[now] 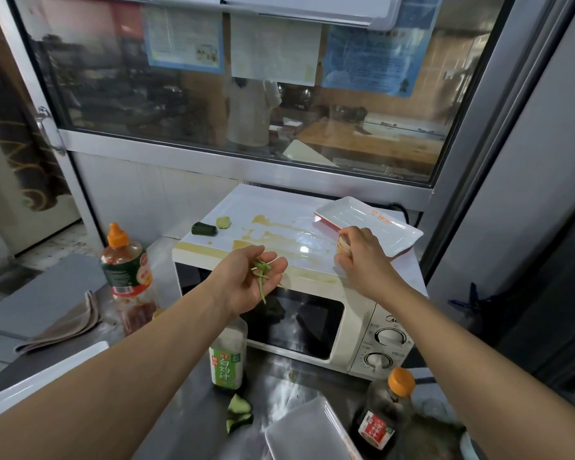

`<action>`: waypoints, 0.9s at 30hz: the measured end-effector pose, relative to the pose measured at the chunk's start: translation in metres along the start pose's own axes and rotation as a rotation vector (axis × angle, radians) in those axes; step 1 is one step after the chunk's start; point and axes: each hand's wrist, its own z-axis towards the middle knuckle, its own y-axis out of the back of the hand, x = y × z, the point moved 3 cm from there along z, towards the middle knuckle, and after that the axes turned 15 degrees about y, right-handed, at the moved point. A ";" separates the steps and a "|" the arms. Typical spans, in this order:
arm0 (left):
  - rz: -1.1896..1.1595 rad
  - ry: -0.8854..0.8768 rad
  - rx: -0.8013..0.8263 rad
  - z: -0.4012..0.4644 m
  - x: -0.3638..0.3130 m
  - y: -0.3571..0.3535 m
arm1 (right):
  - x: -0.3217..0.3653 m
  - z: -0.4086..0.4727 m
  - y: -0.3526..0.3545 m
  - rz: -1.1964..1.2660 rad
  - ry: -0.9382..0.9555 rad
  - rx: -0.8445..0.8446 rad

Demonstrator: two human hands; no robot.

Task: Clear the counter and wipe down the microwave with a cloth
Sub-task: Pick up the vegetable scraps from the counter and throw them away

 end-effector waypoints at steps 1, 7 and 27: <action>-0.004 -0.002 -0.004 -0.002 0.000 0.002 | 0.003 0.001 -0.001 0.000 0.005 0.003; -0.038 -0.007 -0.013 -0.015 0.002 0.023 | 0.028 0.001 -0.007 0.003 0.047 0.023; 0.029 0.098 0.205 -0.100 0.035 0.096 | 0.151 -0.093 -0.029 -0.050 -0.050 -0.015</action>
